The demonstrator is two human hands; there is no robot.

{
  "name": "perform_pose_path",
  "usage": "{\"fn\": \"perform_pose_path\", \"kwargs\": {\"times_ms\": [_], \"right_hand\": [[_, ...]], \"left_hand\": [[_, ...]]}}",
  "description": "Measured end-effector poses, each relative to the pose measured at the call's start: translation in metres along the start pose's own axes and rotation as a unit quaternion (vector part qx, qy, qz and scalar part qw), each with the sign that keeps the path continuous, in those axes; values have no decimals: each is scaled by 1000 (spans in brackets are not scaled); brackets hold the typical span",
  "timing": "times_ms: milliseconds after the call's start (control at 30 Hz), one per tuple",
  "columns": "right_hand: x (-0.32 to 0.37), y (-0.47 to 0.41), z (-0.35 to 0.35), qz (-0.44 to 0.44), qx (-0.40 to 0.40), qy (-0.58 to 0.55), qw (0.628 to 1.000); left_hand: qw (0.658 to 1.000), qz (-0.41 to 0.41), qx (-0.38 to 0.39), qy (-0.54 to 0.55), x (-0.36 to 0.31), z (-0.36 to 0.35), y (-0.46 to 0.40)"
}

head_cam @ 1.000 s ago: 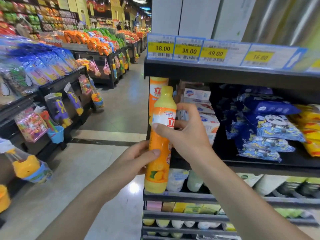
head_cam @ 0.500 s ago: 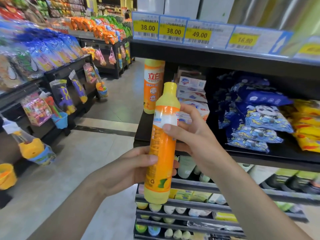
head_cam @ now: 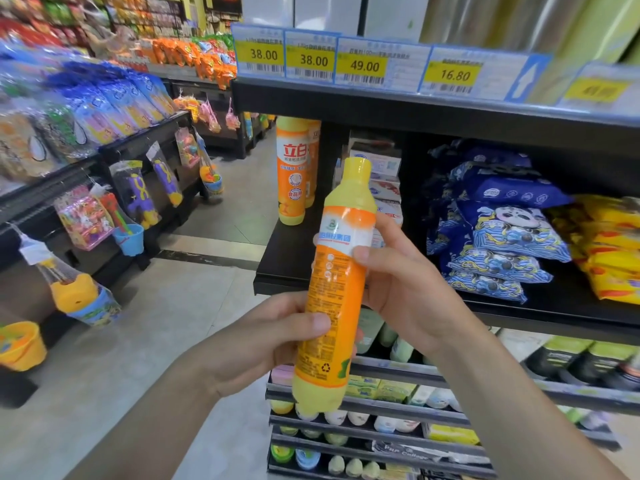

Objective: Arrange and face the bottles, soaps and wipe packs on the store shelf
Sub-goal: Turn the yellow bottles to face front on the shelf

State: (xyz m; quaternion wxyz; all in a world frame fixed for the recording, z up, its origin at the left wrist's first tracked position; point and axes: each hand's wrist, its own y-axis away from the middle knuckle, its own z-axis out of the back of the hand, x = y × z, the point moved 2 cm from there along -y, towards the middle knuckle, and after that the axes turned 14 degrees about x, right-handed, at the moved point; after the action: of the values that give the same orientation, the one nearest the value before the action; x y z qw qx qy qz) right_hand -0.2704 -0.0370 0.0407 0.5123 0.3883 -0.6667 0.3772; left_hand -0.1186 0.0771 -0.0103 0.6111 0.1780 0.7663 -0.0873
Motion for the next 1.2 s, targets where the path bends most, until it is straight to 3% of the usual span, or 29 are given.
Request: {"fn": "perform_pose_path", "kwargs": {"times_ms": [167, 367, 600, 800, 1033, 1200], "right_hand": [[3, 3, 2, -4, -6, 19, 1000], [2, 3, -4, -16, -93, 150, 984], [11, -1, -22, -13, -198, 298, 934], [12, 0, -30, -2, -243, 333, 911], [8, -7, -32, 8, -249, 332, 910], [12, -3, -25, 9, -248, 312, 917]], "left_hand": [[996, 12, -61, -58, -4, -7, -3], [978, -12, -167, -123, -10, -18, -6], [947, -22, -263, -185, -14, -26, -12], [901, -29, -358, -244, -14, -33, -15], [867, 7, -393, -307, -14, -42, -18], [886, 20, -363, -288, -15, -44, -19]]}}
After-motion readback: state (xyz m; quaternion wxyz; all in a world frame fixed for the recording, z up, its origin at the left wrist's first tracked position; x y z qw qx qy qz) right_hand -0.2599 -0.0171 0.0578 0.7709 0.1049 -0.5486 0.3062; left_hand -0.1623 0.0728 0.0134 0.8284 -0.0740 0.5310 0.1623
